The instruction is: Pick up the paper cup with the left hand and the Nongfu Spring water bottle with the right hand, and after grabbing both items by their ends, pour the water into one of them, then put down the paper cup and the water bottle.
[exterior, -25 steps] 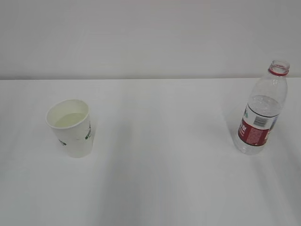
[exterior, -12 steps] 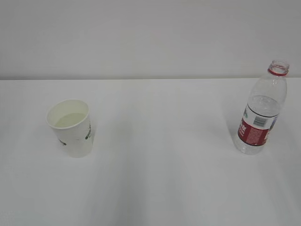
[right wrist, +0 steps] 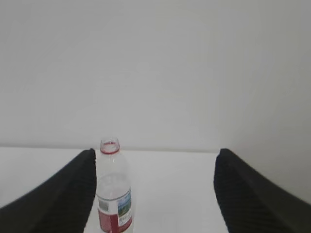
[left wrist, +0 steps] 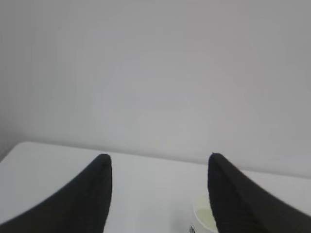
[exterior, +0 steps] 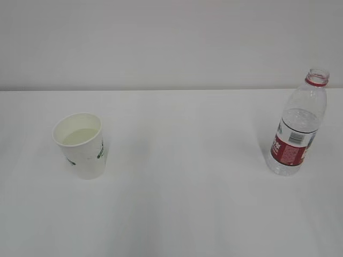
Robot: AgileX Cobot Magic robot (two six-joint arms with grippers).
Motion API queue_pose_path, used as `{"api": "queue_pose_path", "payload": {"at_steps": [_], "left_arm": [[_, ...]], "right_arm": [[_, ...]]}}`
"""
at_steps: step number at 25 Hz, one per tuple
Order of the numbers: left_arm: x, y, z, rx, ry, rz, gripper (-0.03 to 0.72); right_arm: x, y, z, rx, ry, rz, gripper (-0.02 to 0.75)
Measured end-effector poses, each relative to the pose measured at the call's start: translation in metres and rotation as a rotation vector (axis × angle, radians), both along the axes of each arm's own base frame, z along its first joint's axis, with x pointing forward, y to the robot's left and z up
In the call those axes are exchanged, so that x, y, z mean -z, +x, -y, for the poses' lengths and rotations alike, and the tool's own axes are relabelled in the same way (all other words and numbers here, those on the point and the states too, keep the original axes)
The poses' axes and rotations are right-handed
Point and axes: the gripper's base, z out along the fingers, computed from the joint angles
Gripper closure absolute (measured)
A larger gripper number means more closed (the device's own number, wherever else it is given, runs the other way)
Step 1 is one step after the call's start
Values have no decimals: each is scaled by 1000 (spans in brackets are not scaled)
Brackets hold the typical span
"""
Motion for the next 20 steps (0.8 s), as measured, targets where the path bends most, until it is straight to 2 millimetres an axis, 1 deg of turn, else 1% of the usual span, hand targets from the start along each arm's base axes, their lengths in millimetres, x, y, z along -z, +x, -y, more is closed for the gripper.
{"api": "queue_pose_path", "payload": {"at_steps": [3, 6, 11, 13, 16, 20], "left_arm": [[6, -2, 1, 16, -39, -85, 237], [14, -3, 1, 8, -41, -180, 250], [21, -5, 0, 0, -35, -256, 277], [26, -7, 1, 10, 9, -314, 282], [37, -12, 1, 41, 90, -446, 284], [43, -15, 3, 79, 139, -513, 300]], "right_arm": [[5, -3, 0, 2, 12, -70, 170], [13, -5, 1, 10, 16, -160, 170], [24, -8, 2, 24, 16, -288, 170], [27, -10, 1, 18, 23, -317, 170], [30, -11, 0, 8, 36, -353, 170], [36, -14, 1, 14, 37, -428, 170]]}}
